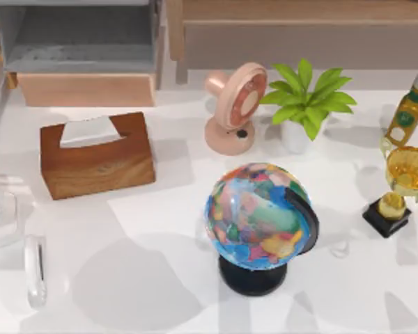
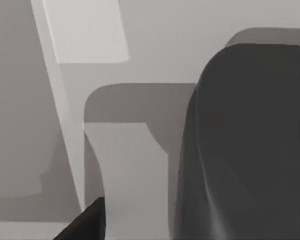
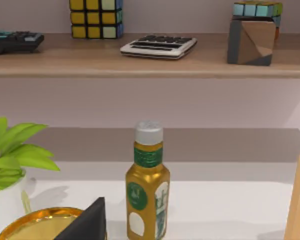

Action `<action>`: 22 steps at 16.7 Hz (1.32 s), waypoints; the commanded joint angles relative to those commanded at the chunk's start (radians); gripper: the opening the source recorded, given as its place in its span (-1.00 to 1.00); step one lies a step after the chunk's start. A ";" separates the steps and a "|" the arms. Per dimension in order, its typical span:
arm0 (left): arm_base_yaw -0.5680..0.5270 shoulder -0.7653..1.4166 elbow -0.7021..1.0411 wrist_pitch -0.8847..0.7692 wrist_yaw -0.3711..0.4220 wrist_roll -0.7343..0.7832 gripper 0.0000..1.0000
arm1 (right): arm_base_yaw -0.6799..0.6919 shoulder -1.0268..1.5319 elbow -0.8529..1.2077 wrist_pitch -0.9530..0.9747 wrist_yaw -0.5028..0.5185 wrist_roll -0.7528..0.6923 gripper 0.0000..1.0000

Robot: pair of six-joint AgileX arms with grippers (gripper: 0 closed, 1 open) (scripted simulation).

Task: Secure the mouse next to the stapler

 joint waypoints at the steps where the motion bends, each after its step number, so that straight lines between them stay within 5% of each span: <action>1: 0.000 0.000 0.000 0.000 0.000 0.000 1.00 | 0.000 0.000 0.000 0.000 0.000 0.000 1.00; 14: 0.000 0.000 0.000 0.000 0.000 0.000 -0.96 | 0.000 0.000 0.000 0.000 0.000 0.000 1.00; 22: 0.000 0.000 0.000 0.000 0.000 0.000 -1.00 | 0.000 0.000 0.000 0.000 0.000 0.000 1.00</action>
